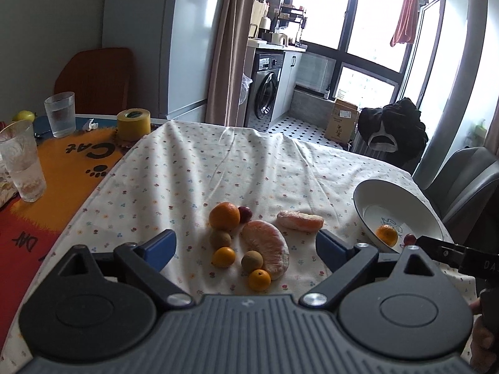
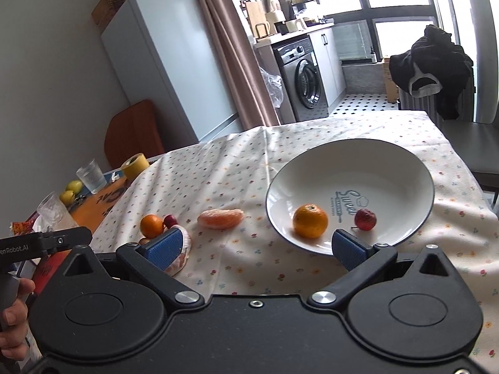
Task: Organize fruits
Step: 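Move both open tools back toward the fruit cluster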
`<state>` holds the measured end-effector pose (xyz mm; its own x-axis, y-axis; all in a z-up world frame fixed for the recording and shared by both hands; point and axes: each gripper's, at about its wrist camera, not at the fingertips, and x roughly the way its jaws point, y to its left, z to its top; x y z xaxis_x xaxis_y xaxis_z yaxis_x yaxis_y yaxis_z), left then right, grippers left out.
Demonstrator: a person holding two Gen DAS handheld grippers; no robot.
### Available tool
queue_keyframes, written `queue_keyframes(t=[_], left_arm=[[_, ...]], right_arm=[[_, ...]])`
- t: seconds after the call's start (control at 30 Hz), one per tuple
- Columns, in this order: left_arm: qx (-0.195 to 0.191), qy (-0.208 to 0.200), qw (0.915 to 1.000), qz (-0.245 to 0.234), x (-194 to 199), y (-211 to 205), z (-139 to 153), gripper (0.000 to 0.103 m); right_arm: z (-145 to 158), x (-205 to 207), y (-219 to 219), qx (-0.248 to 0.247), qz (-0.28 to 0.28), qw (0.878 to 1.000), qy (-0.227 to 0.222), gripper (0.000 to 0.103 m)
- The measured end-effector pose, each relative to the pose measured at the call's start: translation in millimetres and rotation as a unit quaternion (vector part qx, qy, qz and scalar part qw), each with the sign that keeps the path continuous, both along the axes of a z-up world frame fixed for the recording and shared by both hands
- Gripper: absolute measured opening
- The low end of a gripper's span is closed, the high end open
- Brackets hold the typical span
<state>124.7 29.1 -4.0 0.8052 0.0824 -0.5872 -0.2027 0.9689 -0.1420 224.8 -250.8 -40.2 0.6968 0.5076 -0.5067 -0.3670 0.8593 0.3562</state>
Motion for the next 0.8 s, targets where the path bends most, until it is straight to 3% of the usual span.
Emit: queue_keyframes(t=[0.5, 0.8], left_arm=[[-0.005, 0.000, 0.9994, 0.033, -22.7, 23.7, -11.5, 0.095], [-0.014, 0.002, 0.9995, 0.027, -24.3, 30.8, -27.0, 0.095]], right_arm=[[-1.3, -9.2, 31.2, -0.008, 0.040, 0.999, -0.004, 0.103], [-8.0, -7.6, 45.3, -0.019, 0.055, 0.998, 0.002, 0.103]])
